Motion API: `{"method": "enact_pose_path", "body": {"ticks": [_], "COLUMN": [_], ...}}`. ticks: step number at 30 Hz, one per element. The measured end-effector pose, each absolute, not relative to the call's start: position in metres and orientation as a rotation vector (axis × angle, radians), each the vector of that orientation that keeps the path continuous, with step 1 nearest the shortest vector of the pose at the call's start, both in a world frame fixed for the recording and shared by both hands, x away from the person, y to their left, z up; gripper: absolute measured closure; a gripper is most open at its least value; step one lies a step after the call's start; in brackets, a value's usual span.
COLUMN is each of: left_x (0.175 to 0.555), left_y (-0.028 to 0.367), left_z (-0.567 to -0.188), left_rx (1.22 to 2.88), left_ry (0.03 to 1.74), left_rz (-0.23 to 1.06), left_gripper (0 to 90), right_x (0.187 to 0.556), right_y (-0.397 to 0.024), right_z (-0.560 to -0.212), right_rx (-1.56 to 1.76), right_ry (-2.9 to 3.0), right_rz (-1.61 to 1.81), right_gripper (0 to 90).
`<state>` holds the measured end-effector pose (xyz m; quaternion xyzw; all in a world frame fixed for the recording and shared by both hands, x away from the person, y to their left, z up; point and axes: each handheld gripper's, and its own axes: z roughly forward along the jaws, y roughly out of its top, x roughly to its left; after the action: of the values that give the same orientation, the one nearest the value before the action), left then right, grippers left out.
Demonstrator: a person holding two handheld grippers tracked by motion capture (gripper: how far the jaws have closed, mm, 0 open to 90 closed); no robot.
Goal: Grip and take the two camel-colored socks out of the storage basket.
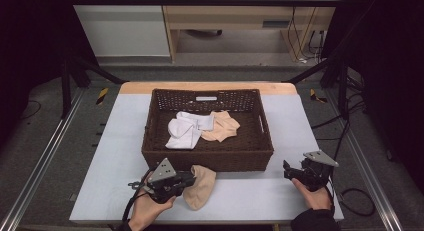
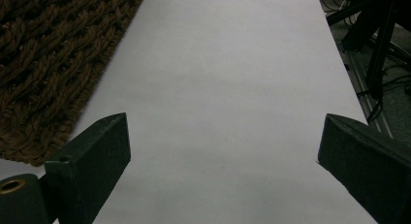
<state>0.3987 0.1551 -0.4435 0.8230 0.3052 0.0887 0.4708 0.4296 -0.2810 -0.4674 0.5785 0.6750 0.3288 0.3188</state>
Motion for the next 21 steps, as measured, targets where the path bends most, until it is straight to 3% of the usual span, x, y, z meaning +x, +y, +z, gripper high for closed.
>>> {"method": "enact_pose_path", "body": {"ticks": [4, 12, 21], "left_x": [0.399, 0.397, 0.395], "left_y": [0.155, 0.167, 0.203], "left_z": [-0.45, -0.448, -0.453], "left_rx": [2.05, 2.004, 1.959], "left_ry": [0.751, 0.793, 0.899], "left_rz": [0.241, 0.306, 0.372], "left_gripper": [75.7, 48.3, 37.1], "right_x": [0.43, 0.43, 0.43], "right_y": [-0.28, -0.281, -0.282], "right_z": [-0.468, -0.468, -0.467], "right_rx": [1.524, 1.526, 1.529], "right_ry": [1.795, 1.795, 1.792], "right_rz": [0.856, 0.858, 0.86], "right_gripper": [5.3, 5.3, 5.3]}}
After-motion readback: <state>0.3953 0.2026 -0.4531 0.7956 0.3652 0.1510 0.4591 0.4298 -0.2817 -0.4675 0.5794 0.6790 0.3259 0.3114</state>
